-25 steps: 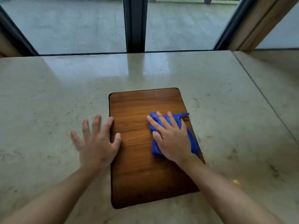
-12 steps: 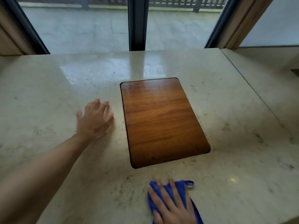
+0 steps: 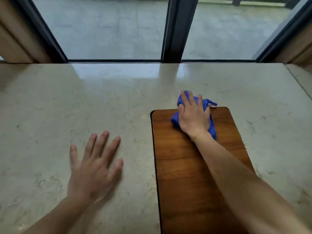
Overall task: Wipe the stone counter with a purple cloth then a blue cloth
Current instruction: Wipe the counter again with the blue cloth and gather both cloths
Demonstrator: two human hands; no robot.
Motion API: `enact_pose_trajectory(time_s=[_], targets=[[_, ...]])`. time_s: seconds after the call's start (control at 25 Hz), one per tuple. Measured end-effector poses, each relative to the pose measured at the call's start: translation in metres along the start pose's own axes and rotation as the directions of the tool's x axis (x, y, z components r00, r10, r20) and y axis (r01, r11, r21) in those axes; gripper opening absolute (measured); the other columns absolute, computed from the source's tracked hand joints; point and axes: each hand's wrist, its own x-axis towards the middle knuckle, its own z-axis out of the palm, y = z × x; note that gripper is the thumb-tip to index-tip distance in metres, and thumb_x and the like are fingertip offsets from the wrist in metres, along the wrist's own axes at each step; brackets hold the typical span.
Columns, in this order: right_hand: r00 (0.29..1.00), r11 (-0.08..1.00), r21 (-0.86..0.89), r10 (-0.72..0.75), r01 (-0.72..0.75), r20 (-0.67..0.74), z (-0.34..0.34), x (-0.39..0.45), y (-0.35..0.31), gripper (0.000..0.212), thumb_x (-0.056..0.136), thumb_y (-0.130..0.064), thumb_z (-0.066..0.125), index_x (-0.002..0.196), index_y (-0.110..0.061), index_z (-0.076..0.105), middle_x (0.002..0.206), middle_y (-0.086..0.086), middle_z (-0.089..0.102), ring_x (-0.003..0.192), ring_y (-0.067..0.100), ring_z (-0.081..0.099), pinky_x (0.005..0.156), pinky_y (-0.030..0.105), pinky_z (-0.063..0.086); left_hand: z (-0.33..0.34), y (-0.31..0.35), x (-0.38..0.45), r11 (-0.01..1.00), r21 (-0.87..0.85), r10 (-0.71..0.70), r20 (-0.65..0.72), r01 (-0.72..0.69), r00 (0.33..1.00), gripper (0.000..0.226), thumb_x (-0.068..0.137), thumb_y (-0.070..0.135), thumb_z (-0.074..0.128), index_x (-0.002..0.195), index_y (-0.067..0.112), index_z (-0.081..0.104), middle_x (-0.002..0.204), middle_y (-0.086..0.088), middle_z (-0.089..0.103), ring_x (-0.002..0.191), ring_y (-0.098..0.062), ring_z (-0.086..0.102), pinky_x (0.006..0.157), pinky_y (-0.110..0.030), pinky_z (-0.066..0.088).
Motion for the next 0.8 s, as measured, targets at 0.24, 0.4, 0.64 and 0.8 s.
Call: enact_pose_trajectory(time_s=[0.24, 0.4, 0.64, 0.8], targets=[[0.999, 1.0, 0.013, -0.021, 0.02, 0.046, -0.012, 0.168, -0.059, 0.053, 0.105, -0.038, 0.016, 0.157, -0.034, 0.01, 0.166, -0.008, 0.008, 0.152, 0.029, 0.003, 0.118, 0.06, 0.007, -0.002, 0.0, 0.001, 0.998, 0.052, 0.039, -0.013, -0.038, 0.999, 0.066, 0.091, 0.057, 0.032, 0.153, 0.033, 0.034, 0.164, 0.0, 0.025, 0.152, -0.027, 0.02, 0.112, -0.074, 0.012], [0.991, 0.993, 0.01, -0.118, 0.118, 0.06, -0.007, 0.189, -0.093, 0.052, 0.104, -0.036, 0.016, 0.156, -0.035, 0.014, 0.166, -0.009, 0.012, 0.151, 0.029, 0.006, 0.116, 0.064, 0.01, -0.001, 0.002, 0.002, 0.998, 0.051, 0.028, -0.012, -0.028, 1.0, 0.067, 0.092, 0.058, 0.032, 0.154, 0.034, 0.032, 0.165, 0.001, 0.023, 0.153, -0.026, 0.017, 0.113, -0.074, 0.012], [0.897, 0.904, 0.001, -0.425, 0.428, 0.119, 0.014, 0.063, -0.087, 0.056, 0.1, -0.042, 0.012, 0.156, -0.04, 0.005, 0.165, -0.016, 0.005, 0.152, 0.022, 0.002, 0.118, 0.059, 0.007, -0.003, -0.005, 0.002, 1.0, 0.009, 0.012, 0.023, -0.012, 1.0, 0.066, 0.094, 0.063, 0.022, 0.156, 0.043, 0.014, 0.168, 0.006, 0.009, 0.154, -0.022, 0.006, 0.115, -0.072, 0.005], [0.929, 0.932, -0.031, -0.356, 0.36, 0.1, 0.01, -0.076, -0.026, 0.055, 0.102, -0.044, 0.013, 0.156, -0.039, 0.005, 0.165, -0.017, 0.006, 0.152, 0.019, 0.003, 0.119, 0.053, 0.013, 0.0, -0.005, 0.004, 1.0, -0.016, 0.009, 0.015, -0.009, 1.0, 0.066, 0.092, 0.067, 0.013, 0.155, 0.047, 0.008, 0.168, 0.007, 0.006, 0.154, -0.02, 0.002, 0.115, -0.07, 0.001]])
